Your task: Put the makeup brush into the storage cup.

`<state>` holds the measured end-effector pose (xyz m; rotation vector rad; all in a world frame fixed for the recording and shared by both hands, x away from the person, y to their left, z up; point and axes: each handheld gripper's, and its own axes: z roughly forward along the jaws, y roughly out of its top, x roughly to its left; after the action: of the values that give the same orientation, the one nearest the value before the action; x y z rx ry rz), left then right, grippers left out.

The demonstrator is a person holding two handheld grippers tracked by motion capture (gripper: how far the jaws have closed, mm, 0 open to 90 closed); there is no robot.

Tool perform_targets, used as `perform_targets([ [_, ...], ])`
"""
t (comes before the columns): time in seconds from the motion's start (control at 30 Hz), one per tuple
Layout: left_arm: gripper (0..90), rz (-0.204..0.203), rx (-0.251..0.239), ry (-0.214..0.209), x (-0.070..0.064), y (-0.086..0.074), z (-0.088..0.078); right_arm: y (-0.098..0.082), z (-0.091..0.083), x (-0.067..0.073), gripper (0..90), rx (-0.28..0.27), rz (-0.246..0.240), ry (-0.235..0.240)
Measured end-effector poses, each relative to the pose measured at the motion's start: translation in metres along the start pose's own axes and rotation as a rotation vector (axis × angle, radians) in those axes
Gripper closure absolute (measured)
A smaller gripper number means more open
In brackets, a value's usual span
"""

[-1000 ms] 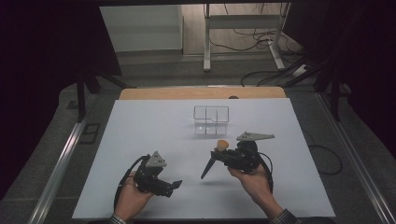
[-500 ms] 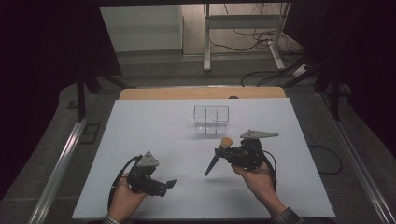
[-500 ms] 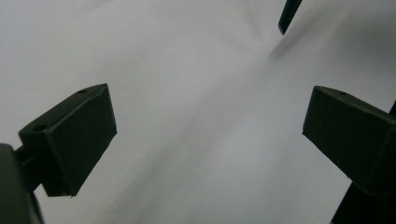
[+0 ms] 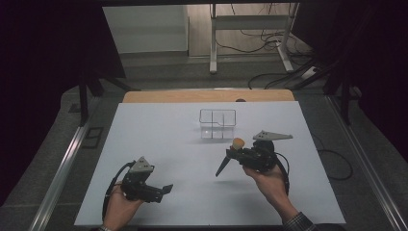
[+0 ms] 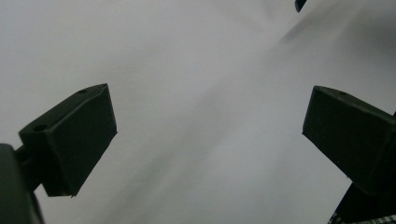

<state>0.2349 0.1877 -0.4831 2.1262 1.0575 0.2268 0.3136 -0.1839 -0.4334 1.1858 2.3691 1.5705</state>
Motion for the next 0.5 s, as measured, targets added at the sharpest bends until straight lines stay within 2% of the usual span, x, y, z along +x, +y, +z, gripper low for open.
perform_targets([
  [0.13, 3.5, -0.019, -0.002, 0.002, 0.004, -0.004, -0.004, 0.001, -0.001, -0.002, 72.9, -0.003, 0.002, -0.007],
  [0.5, 3.4, -0.038, 0.013, 0.027, 0.009, -0.012, -0.009, 0.004, -0.007, -0.009, 72.9, -0.016, 0.005, -0.027],
])
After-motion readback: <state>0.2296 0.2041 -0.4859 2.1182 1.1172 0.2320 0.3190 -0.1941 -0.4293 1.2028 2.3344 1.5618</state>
